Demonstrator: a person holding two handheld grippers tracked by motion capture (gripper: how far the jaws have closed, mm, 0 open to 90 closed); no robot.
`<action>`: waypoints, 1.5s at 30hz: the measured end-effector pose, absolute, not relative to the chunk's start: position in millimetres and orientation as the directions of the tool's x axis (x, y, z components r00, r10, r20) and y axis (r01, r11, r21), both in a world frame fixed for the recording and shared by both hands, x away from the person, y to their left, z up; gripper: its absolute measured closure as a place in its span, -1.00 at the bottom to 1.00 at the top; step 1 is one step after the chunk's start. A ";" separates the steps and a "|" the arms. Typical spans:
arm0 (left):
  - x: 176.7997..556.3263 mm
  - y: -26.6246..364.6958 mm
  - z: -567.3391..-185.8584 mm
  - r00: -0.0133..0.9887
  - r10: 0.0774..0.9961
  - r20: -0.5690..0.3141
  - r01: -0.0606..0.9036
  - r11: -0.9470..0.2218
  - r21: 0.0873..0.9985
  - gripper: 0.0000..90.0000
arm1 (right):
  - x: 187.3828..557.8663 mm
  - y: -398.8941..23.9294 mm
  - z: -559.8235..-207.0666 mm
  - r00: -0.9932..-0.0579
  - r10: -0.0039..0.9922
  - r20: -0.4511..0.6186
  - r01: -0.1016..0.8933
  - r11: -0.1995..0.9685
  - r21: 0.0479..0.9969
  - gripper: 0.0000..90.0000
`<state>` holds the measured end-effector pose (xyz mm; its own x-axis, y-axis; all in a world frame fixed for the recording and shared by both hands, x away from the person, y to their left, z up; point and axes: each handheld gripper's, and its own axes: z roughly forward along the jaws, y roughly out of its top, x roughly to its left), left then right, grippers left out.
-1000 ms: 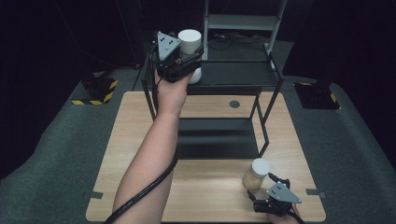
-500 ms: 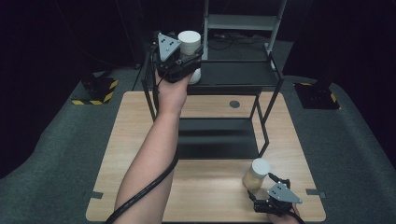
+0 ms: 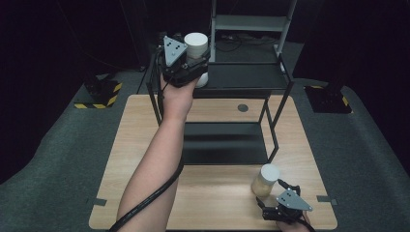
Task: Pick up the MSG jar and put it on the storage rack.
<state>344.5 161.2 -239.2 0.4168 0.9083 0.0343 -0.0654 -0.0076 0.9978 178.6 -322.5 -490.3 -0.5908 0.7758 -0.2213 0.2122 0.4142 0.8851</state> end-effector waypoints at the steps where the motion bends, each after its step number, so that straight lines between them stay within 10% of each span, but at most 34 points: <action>1: 344.5 161.2 -239.2 0.417 0.908 0.034 -0.065 -0.008 0.998 -0.25 | 178.7 -322.5 -490.3 -0.591 0.776 -0.222 0.212 0.415 0.885 -1.00; 18: 334.8 150.5 -232.7 0.388 0.921 0.035 -0.037 -0.023 0.999 -0.97 | 178.7 -321.9 -490.0 -0.592 0.774 -0.225 0.212 0.418 0.883 -1.00; 45: 281.2 173.2 -253.6 0.404 0.914 0.050 -0.050 -0.032 0.998 -0.99 | 178.3 -320.4 -489.9 -0.593 0.770 -0.234 0.208 0.428 0.880 -1.00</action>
<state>281.2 173.2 -253.6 0.4036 0.9136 0.0497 -0.0500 -0.0322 0.9982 178.3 -320.4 -489.9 -0.5930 0.7704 -0.2341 0.2085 0.4277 0.8796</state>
